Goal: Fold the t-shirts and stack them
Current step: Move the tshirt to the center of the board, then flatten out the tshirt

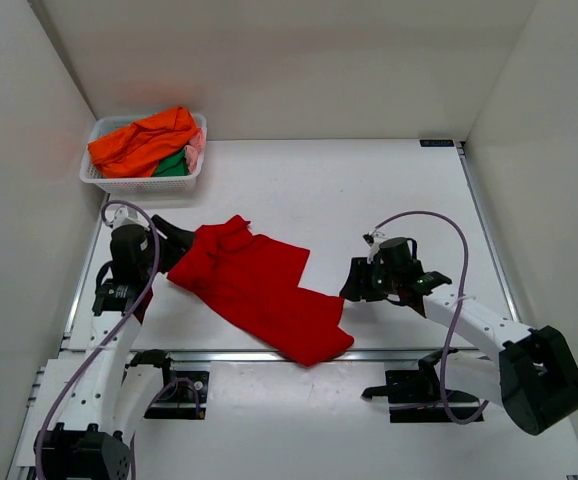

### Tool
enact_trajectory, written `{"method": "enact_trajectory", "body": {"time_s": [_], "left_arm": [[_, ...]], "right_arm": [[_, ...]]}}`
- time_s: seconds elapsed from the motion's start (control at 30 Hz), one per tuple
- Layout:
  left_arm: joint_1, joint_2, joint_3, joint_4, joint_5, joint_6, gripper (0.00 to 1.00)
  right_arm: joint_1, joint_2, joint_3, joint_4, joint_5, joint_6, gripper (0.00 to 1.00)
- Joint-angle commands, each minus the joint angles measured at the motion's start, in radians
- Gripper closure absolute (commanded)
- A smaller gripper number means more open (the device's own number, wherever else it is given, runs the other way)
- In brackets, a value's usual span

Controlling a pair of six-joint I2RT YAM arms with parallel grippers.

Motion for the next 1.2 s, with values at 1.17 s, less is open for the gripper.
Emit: {"method": "enact_trajectory", "body": {"time_s": [1.17], "left_arm": [[-0.6,1.092,0.672,-0.032,-0.001,0.188,0.23]], "right_arm": [[0.102,0.313,0.025,0.081,0.046,0.086,0.62]]}}
